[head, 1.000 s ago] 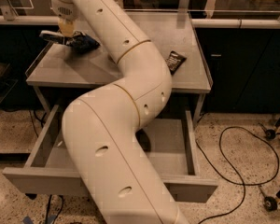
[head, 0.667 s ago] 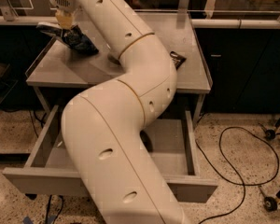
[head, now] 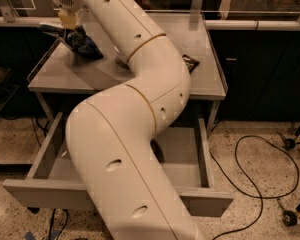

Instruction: Place blue chip bag into top drawer

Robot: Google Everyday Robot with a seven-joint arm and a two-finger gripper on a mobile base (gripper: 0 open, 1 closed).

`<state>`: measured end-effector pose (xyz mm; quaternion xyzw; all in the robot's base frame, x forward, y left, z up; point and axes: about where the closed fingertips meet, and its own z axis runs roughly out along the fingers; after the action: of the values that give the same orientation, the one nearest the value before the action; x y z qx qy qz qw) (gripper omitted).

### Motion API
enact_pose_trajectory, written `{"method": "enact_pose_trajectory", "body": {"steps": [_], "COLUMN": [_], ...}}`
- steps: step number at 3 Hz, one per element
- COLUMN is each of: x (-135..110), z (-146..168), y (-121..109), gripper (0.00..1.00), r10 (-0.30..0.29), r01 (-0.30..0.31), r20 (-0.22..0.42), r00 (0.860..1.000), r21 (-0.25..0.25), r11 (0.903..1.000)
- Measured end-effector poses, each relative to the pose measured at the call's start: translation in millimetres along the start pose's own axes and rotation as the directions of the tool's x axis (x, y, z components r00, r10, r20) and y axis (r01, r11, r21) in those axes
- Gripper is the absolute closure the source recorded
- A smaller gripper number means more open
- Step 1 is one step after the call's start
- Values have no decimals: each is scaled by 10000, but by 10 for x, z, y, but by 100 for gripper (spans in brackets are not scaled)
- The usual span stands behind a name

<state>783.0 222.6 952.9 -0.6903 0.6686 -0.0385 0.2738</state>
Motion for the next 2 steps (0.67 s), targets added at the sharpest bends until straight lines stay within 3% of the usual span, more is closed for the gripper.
{"method": "enact_pose_trajectory", "body": {"steps": [2], "x": [51], "z": [-461], "y": [-77], "gripper": [100], "r10": [500], "r01": [-495], "r20": [-73], "r00": [9987], "r21": [521], "r11": [9974]}}
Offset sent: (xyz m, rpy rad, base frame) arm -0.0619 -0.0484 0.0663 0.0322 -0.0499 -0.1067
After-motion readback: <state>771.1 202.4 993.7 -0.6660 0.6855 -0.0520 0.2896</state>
